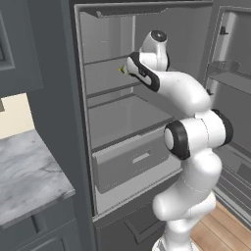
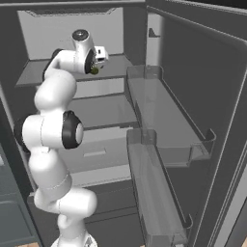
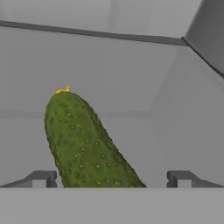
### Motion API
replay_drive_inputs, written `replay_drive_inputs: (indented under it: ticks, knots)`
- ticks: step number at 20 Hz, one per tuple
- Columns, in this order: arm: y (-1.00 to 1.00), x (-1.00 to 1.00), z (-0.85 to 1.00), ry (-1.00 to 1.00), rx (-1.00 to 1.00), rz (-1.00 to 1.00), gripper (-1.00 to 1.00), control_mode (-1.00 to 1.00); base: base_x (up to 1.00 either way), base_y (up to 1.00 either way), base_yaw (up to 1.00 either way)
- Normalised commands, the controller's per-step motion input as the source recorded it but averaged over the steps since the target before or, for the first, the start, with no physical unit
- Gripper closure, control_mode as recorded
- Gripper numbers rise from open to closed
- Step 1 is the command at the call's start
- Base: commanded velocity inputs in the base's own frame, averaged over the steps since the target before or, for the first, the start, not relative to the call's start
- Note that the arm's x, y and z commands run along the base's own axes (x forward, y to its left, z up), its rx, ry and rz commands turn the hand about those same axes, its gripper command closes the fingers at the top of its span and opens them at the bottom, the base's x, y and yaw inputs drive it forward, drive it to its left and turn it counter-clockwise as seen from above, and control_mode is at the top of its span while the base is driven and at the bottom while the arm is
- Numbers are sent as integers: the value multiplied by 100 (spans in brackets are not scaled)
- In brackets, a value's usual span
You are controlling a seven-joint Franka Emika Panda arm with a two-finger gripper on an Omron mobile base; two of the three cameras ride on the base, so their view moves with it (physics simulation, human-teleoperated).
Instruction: Place the cold items (cucumber and broccoli) from the fridge in one tupperware on the dining counter. Place the warm items (kebab skewer and hot dog) in the stove area in another tupperware.
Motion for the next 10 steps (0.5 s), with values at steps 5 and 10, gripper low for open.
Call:
replay_drive_inputs:
  ticks: [5, 10]
  knots:
    - [2, 23, -23, 19, 0, 1, 100, -100, 0, 0, 0]
    - [0, 5, -18, 8, 0, 4, 100, -100, 0, 0, 0]
